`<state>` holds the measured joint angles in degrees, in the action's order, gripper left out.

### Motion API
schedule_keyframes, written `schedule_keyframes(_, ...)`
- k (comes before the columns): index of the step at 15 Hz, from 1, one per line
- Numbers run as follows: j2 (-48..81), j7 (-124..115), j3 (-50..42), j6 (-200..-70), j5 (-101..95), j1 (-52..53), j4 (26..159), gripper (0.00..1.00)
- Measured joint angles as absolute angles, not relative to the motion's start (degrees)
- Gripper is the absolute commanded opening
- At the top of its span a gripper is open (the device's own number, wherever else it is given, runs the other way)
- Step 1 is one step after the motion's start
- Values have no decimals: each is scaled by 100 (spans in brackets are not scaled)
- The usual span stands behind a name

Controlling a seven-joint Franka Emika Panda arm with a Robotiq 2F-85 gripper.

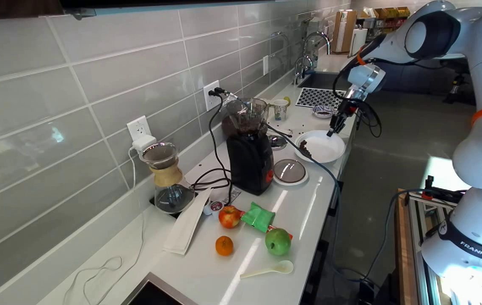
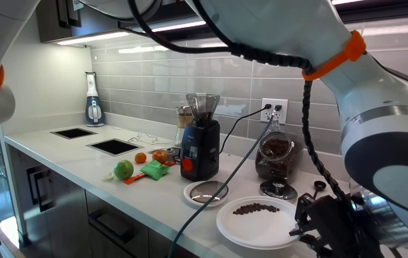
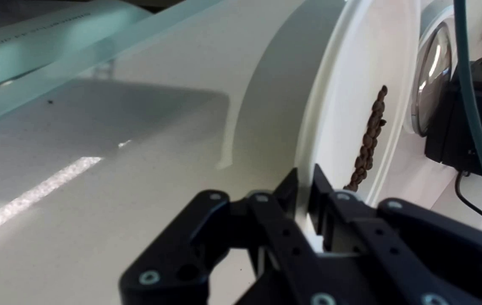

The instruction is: Pour the coffee beans from the white plate into the coffeemaker.

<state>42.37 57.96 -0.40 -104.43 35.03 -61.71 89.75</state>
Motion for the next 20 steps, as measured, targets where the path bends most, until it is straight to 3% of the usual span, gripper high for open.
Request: schedule_keyframes(20,4026,6318,-183,-8858,3551,-6765,8433,2)
